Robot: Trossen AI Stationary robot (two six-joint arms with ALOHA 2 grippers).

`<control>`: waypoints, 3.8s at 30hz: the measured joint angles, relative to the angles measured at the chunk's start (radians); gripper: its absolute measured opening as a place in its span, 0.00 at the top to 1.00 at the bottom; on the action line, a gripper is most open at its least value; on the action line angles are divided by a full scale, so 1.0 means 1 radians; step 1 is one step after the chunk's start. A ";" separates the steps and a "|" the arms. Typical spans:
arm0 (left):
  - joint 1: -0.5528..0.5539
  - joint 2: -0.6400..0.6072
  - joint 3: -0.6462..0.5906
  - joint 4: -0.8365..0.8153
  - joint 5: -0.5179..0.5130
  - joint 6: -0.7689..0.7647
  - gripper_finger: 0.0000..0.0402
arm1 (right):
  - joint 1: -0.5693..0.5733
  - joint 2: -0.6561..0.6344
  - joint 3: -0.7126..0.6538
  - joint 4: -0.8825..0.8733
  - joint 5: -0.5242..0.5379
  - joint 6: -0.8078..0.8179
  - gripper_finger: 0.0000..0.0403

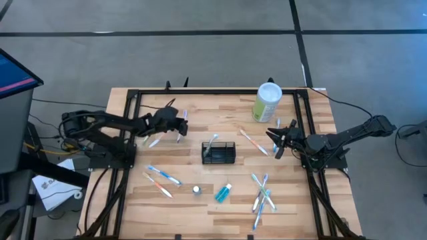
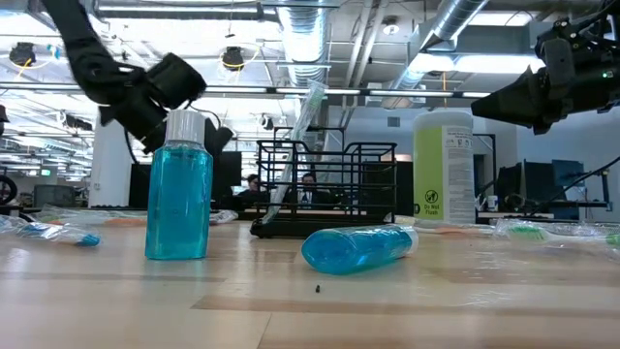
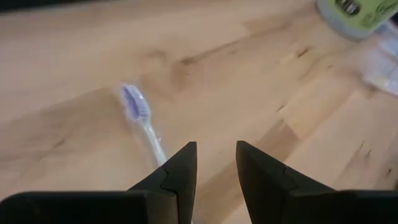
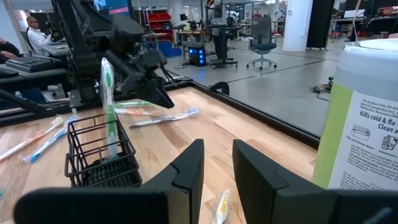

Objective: Pick & Place toothbrushing station
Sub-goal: Put the top purple toothbrush into the right compartment of the organizer

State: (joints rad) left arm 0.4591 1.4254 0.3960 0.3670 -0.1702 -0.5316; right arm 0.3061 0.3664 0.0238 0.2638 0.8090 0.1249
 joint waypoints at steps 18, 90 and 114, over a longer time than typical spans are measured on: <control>0.069 0.015 0.160 -0.337 0.020 0.061 0.74 | 0.000 0.000 0.000 -0.002 0.000 0.008 0.81; 0.098 0.017 0.160 -0.293 0.092 -0.003 1.00 | 0.001 0.000 0.000 -0.002 -0.001 0.071 0.81; -0.373 -0.446 0.161 0.100 0.040 0.266 1.00 | -0.002 0.000 0.000 0.274 -0.200 0.052 0.81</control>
State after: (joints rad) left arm 0.0865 0.9796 0.5568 0.4675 -0.1300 -0.2658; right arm 0.3046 0.3664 0.0242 0.5382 0.6090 0.1768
